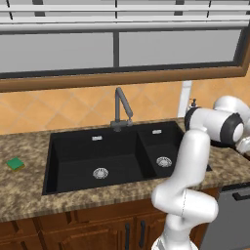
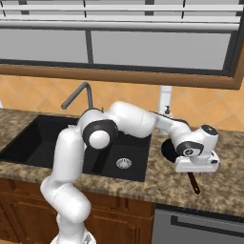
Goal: Pick the pan and sponge and place them into the sink. Then turn on the water.
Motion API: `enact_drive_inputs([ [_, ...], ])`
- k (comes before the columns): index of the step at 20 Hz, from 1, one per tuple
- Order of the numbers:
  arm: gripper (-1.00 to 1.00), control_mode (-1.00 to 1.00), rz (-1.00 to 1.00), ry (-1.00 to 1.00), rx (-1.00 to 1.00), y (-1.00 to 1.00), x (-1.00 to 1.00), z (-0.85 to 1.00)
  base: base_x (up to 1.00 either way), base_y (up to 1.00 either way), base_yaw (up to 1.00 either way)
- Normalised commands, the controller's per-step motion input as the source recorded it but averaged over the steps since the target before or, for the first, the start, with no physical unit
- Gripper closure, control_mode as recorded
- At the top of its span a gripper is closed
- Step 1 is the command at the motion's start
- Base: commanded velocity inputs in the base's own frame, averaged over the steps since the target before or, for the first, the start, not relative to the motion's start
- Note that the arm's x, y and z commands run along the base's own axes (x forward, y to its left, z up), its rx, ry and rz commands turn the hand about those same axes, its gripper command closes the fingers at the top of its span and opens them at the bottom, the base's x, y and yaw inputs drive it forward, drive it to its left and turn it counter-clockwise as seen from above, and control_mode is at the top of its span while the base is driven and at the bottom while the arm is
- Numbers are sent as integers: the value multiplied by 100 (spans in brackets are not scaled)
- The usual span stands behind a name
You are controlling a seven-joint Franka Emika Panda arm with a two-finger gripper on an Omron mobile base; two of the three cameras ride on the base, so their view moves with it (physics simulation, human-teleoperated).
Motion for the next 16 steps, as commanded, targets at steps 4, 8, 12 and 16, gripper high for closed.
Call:
enact_drive_inputs([
  [4,-100,-100,11,-2,-8,2,-2,-38,0,0,0],
  [8,-100,-100,8,0,-5,0,0,-36,0,0,0],
  [12,-100,-100,3,0,-1,0,-2,-22,0,0,0],
  [16,-100,-100,0,0,3,0,0,-1,0,0,0],
])
